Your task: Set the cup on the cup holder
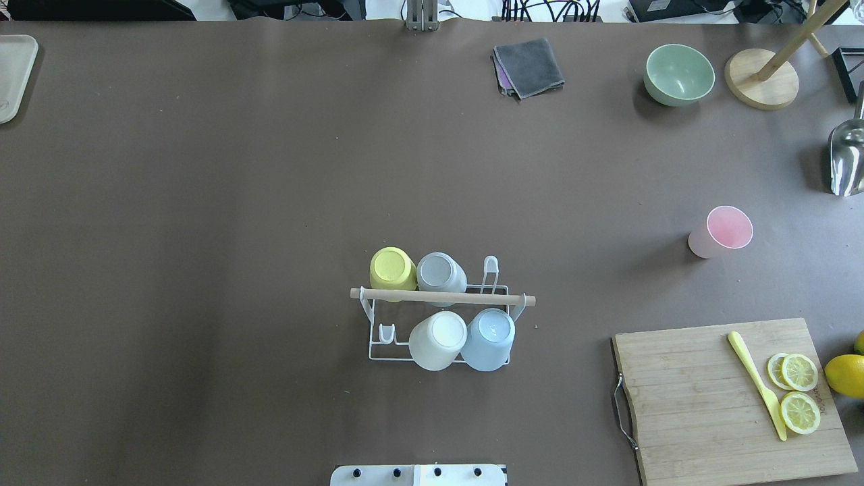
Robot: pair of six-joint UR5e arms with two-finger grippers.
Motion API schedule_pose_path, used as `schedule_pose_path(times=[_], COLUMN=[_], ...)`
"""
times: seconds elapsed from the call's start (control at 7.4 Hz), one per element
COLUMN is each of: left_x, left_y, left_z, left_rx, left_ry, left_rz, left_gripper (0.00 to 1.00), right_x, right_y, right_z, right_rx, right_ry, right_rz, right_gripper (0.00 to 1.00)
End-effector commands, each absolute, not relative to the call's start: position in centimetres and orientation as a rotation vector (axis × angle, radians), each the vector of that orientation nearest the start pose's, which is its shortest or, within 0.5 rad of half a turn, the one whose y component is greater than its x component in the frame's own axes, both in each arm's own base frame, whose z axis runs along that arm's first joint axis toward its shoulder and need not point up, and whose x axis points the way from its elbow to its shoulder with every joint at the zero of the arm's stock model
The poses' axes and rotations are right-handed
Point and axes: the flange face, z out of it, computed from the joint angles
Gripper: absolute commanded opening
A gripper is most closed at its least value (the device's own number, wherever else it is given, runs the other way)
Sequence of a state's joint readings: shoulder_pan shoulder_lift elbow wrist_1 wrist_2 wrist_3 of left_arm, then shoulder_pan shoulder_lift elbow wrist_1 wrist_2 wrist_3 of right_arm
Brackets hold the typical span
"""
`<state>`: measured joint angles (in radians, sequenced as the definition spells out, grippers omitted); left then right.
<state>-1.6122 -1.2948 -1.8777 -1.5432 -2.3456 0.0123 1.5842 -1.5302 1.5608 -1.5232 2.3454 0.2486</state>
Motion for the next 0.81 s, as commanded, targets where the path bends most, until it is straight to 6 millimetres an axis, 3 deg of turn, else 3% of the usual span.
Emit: schedule_pose_path(times=[0.0, 0.68], left_x=[-7.92, -7.69], left_y=[-37.45, -37.82], left_z=[63.04, 63.54], left_rx=[0.027, 0.024], left_ry=[0.774, 0.776], left_rz=[-0.02, -0.016], left_gripper=[0.99, 0.99], right_x=[7.15, 7.15], right_y=[-51.21, -51.21], right_z=[63.98, 63.99], right_rx=[-0.019, -0.019], right_ry=[-0.779, -0.779], right_rz=[0.221, 0.221], right_gripper=[1.0, 1.0])
